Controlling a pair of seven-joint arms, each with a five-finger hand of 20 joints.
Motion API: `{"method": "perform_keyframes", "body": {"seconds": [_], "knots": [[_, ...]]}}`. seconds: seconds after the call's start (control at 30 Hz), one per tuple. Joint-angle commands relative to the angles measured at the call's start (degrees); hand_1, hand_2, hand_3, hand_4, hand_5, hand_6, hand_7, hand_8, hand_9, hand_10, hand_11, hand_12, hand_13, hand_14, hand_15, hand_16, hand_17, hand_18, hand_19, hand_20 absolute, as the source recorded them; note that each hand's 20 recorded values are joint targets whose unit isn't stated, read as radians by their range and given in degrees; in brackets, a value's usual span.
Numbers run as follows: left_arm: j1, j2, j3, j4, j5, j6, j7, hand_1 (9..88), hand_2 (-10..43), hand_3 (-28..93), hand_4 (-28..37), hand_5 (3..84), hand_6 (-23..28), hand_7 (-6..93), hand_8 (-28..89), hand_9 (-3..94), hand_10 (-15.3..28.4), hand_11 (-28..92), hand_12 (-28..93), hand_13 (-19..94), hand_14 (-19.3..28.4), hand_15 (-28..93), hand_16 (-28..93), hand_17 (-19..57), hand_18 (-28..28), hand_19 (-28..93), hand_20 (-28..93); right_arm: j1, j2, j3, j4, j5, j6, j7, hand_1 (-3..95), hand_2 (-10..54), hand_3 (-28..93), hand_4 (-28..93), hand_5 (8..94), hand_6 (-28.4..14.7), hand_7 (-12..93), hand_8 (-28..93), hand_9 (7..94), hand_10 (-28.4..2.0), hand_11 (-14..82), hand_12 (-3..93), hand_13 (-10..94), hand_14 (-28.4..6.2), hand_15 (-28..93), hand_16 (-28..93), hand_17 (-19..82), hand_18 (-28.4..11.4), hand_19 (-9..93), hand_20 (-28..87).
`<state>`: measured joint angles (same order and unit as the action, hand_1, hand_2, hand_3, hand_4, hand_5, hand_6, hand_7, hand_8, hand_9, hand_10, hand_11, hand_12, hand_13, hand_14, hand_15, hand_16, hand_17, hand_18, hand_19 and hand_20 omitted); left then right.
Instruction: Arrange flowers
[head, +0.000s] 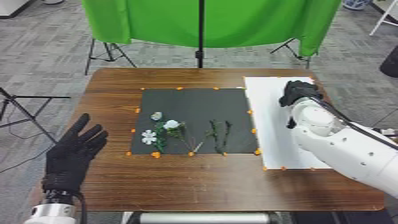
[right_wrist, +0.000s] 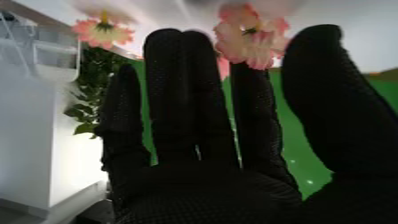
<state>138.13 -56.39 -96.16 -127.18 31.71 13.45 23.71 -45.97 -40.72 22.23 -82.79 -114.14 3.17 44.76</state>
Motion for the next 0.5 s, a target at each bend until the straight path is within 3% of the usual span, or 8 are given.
{"method": "perform_keyframes", "body": {"seconds": [0.03,0.17,0.2,0.3,0.5], "knots": [[1.0,0.06,-0.16,0.18,-0.38,-0.05,-0.10,23.8,5.5,82,-23.6,33.6,7.2,11.6,-10,32.4,19.6,19,9,21,26.5,39,-9,-10.3,28.4,58,-2,-0.5,-0.8,-3.7,1.2,-5.3,5.9,1.0,52.5,-9.5,65,-28,77.7,4.3,18,-3,80.8,-7.8,16.5,28.4,66,-6.7,65,21,25,-22.7,78,45],[0.9,-0.42,-0.42,0.06,0.00,-0.26,-0.48,23.6,5.5,83,-23.6,33.5,7.3,11.9,-11,32.0,19.5,19,9,21,26.4,40,-9,-10.6,28.4,59,-2,-0.8,-0.3,-4.0,1.0,-7.2,8.2,0.5,59.7,-9.5,59,-28,86.0,4.5,17,0,91.7,-5.4,13.5,36.0,73,-4.4,67,24,29,-20.9,82,46],[0.7,-0.60,-0.44,0.13,0.12,-0.38,-0.69,23.6,5.5,83,-23.6,33.5,7.3,11.9,-11,32.0,19.5,19,9,21,26.3,40,-9,-10.6,28.4,58,-2,-1.3,0.1,-3.1,0.3,-7.3,8.8,0.3,60.2,-9.5,59,-28,86.6,4.5,17,0,92.4,-5.3,14.9,35.7,74,-4.2,68,23,30,-20.6,82,46],[1.1,0.35,-0.37,-0.09,-0.50,0.20,0.04,23.5,5.5,83,-23.7,33.4,7.4,12.1,-11,31.8,19.5,20,9,20,26.3,40,-9,-10.8,28.4,58,-1,-2.6,1.3,-0.7,-3.1,-7.5,10.9,-0.4,60.4,-9.5,60,-28,87.3,3.8,17,1,93.1,-5.5,16.2,36.0,75,-3.9,68,23,30,-20.2,83,46],[1.9,0.04,-1.07,-0.37,-0.53,0.38,-0.42,23.6,5.5,83,-23.8,33.5,7.4,12.0,-11,31.7,19.5,20,8,20,26.3,40,-9,-10.8,28.4,58,-1,-4.7,2.0,2.5,-13.0,-7.7,14.0,-4.9,58.7,-9.5,64,-28,88.0,3.1,16,1,93.5,-5.8,17.7,35.5,75,-4.0,68,23,31,-20.2,84,46]]}}
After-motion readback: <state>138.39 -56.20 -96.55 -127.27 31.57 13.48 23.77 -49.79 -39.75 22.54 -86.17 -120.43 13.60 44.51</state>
